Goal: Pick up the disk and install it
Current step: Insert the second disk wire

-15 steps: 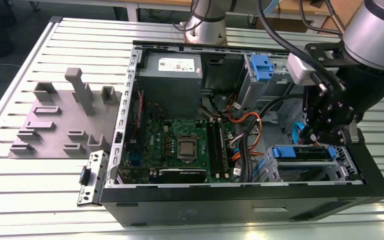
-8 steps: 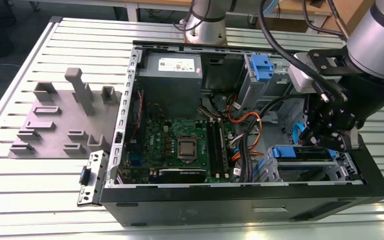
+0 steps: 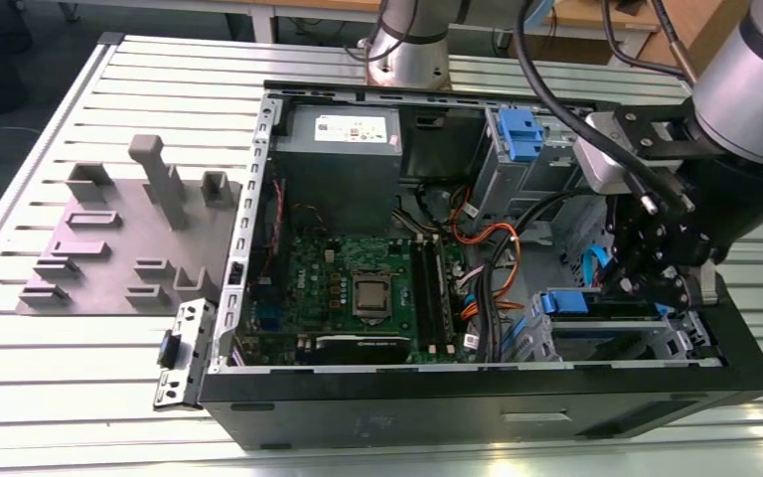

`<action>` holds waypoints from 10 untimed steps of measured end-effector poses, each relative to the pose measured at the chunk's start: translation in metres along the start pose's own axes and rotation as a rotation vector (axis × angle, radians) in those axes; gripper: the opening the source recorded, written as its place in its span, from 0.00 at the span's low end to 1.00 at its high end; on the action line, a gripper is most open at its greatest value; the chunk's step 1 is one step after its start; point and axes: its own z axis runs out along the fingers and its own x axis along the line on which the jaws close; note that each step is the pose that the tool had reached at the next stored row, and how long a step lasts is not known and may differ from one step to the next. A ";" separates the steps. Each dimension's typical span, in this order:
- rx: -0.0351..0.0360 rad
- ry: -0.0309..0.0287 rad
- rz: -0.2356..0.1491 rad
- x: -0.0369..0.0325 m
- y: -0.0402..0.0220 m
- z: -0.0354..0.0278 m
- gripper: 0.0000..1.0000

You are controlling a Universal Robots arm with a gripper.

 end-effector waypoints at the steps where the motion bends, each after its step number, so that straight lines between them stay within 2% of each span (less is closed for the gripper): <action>1: 0.0001 0.0000 0.000 0.0002 0.0000 0.0002 0.16; 10: 0.0000 0.0001 0.000 0.0026 0.0002 0.0020 0.16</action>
